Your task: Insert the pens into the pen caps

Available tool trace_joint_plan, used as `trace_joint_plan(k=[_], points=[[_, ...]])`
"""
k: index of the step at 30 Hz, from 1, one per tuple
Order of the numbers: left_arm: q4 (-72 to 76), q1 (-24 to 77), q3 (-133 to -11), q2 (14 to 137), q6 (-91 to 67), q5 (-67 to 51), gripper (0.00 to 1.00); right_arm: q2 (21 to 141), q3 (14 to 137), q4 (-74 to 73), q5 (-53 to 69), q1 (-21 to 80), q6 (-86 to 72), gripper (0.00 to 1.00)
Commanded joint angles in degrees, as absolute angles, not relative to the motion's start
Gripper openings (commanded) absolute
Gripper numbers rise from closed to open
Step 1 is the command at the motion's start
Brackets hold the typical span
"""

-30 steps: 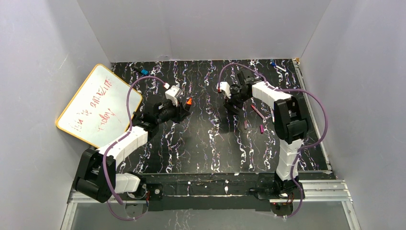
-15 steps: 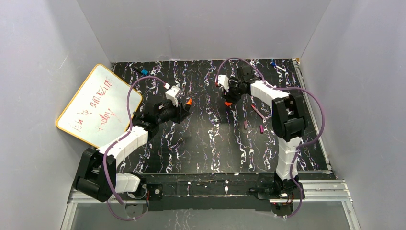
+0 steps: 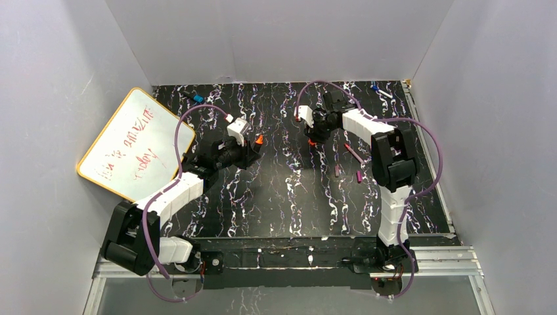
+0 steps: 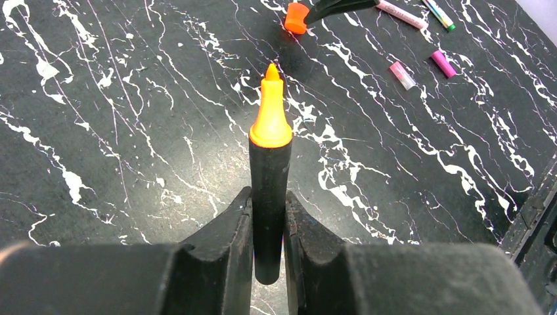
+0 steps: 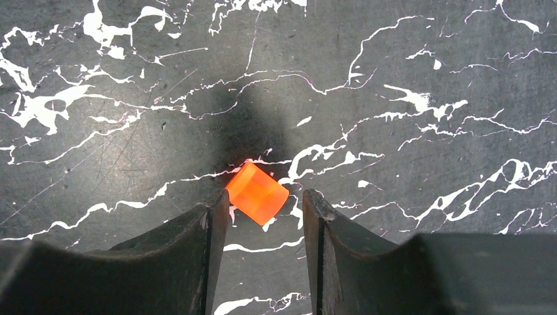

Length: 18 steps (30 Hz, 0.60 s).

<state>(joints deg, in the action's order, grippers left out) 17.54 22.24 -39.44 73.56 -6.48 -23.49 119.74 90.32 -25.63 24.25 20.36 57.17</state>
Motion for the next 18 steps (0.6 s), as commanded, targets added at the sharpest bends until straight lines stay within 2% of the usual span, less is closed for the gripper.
trace_joint_plan(k=[1,15,18], points=[[17.31,21.88,-39.72,73.28,-5.63,-23.55,0.0,121.44,92.81,-26.87,26.56,20.45,58.34,0.52],[17.14,21.71,-39.73,73.56,-5.54,-23.41,0.0,123.09,92.47,-27.75,25.96,20.48,59.31,0.49],[17.13,21.62,-39.7,73.57,-5.54,-23.45,0.0,122.9,92.31,-28.64,25.89,20.48,59.24,0.46]])
